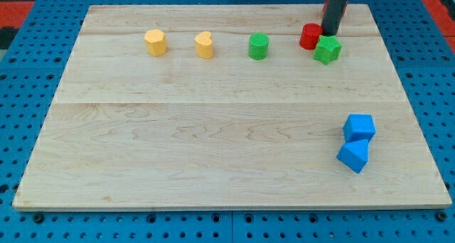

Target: Push red circle towards blue cube

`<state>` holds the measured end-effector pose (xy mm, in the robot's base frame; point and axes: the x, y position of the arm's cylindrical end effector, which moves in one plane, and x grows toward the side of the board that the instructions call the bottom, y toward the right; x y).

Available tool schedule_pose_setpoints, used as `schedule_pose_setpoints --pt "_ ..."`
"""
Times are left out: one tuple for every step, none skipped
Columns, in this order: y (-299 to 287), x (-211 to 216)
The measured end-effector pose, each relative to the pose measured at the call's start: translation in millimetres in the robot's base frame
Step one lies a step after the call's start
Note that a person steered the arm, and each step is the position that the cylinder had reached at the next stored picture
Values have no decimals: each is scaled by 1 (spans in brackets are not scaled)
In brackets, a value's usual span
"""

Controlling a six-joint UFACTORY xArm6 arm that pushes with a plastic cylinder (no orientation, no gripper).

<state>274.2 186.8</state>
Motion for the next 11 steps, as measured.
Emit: schedule_pose_setpoints --pt "-11 -6" --pt "-40 -20" --pt "-38 -12" --pt "-59 -28" --pt "-71 -20" --pt "-66 33" --pt "-66 70" --pt "-36 115" --pt "-51 132" --pt "-61 164" --pt "-28 197"
